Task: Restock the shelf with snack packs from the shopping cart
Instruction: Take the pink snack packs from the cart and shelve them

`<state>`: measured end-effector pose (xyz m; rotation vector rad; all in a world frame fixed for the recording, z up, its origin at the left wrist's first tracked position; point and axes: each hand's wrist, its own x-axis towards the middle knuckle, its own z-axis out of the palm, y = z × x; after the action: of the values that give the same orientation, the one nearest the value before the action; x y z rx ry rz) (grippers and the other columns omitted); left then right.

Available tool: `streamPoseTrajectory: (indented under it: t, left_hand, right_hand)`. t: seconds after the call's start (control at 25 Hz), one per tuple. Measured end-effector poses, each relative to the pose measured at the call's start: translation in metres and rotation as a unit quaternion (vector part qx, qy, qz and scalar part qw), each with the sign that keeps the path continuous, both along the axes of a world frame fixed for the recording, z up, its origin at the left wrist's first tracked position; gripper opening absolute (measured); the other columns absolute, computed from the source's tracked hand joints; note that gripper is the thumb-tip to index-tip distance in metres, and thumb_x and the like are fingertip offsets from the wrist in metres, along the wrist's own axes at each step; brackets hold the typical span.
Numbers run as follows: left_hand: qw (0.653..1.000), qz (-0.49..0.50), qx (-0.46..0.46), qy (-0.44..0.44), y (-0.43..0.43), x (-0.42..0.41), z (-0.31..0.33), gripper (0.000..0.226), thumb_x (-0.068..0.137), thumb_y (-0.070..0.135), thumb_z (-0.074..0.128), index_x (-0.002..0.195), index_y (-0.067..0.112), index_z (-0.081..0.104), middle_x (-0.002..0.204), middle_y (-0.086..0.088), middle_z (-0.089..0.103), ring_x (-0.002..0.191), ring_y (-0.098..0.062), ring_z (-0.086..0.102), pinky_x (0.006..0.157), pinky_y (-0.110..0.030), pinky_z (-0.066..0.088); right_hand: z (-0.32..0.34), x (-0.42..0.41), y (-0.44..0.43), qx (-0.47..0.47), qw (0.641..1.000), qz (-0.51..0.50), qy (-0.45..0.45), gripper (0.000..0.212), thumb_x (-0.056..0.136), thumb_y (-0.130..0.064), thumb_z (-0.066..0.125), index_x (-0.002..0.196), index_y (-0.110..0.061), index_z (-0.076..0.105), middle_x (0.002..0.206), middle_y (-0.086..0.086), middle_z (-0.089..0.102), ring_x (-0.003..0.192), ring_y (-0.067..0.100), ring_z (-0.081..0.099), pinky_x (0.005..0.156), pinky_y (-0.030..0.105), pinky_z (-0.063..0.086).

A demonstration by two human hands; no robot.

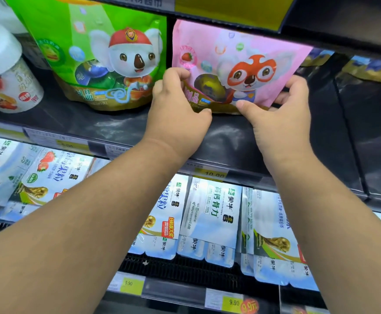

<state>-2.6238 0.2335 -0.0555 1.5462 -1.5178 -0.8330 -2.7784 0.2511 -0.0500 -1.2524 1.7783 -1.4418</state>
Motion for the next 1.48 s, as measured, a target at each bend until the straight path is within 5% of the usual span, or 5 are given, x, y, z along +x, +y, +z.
streamPoseTrajectory:
  t: [0.28, 0.8, 1.12, 1.32, 1.48]
  left_hand:
    - [0.999, -0.022, 0.032, 0.002, -0.01, -0.004, 0.003, 0.08, 0.082, 0.018, 0.074, 0.149, 0.026, 0.031, 0.146, 0.001, 0.038, 0.123, -0.014, 0.051, 0.106, -0.033, 0.044]
    - [0.999, -0.035, 0.035, 0.013, -0.037, -0.009, -0.004, 0.089, 0.081, 0.026, 0.077, 0.153, 0.026, 0.025, 0.151, -0.001, 0.035, 0.129, -0.015, 0.046, 0.111, -0.032, 0.04]
    - [0.996, -0.037, 0.078, 0.039, -0.018, 0.005, 0.009, 0.089, 0.083, 0.025, 0.076, 0.154, 0.022, 0.023, 0.15, -0.002, 0.04, 0.137, -0.016, 0.041, 0.113, -0.036, 0.038]
    - [0.992, -0.017, 0.114, 0.05, 0.022, 0.026, 0.03, 0.087, 0.083, 0.025, 0.076, 0.153, 0.023, 0.024, 0.143, -0.003, 0.047, 0.132, -0.015, 0.046, 0.111, -0.037, 0.04]
    - [0.984, 0.018, 0.155, 0.085, 0.078, 0.048, 0.061, 0.083, 0.087, 0.022, 0.073, 0.153, 0.028, 0.024, 0.144, 0.0, 0.046, 0.135, -0.015, 0.044, 0.109, -0.035, 0.04]
  right_hand:
    - [-0.007, -0.004, -0.032, 0.003, 0.999, -0.021, 0.039, 0.042, 0.08, -0.017, 0.076, 0.107, -0.022, 0.044, 0.102, -0.006, 0.066, 0.092, 0.001, 0.066, 0.085, 0.024, 0.056]
    - [-0.012, -0.009, -0.057, 0.037, 0.998, 0.003, 0.053, 0.054, 0.08, -0.006, 0.07, 0.111, -0.032, 0.036, 0.11, 0.0, 0.066, 0.092, 0.005, 0.068, 0.085, 0.022, 0.056]
    - [0.004, 0.001, -0.029, 0.104, 0.994, -0.012, 0.034, 0.037, 0.08, -0.015, 0.075, 0.094, -0.027, 0.043, 0.111, -0.005, 0.046, 0.104, 0.012, 0.052, 0.104, 0.031, 0.044]
    - [0.027, 0.018, 0.014, 0.184, 0.983, 0.013, 0.016, 0.074, 0.085, -0.021, 0.072, 0.147, -0.015, 0.032, 0.144, 0.002, 0.042, 0.13, 0.016, 0.045, 0.111, 0.038, 0.04]
    - [0.055, 0.038, 0.05, 0.213, 0.975, 0.059, 0.017, 0.076, 0.087, -0.02, 0.07, 0.149, -0.013, 0.027, 0.148, 0.002, 0.041, 0.132, 0.017, 0.044, 0.109, 0.043, 0.041]
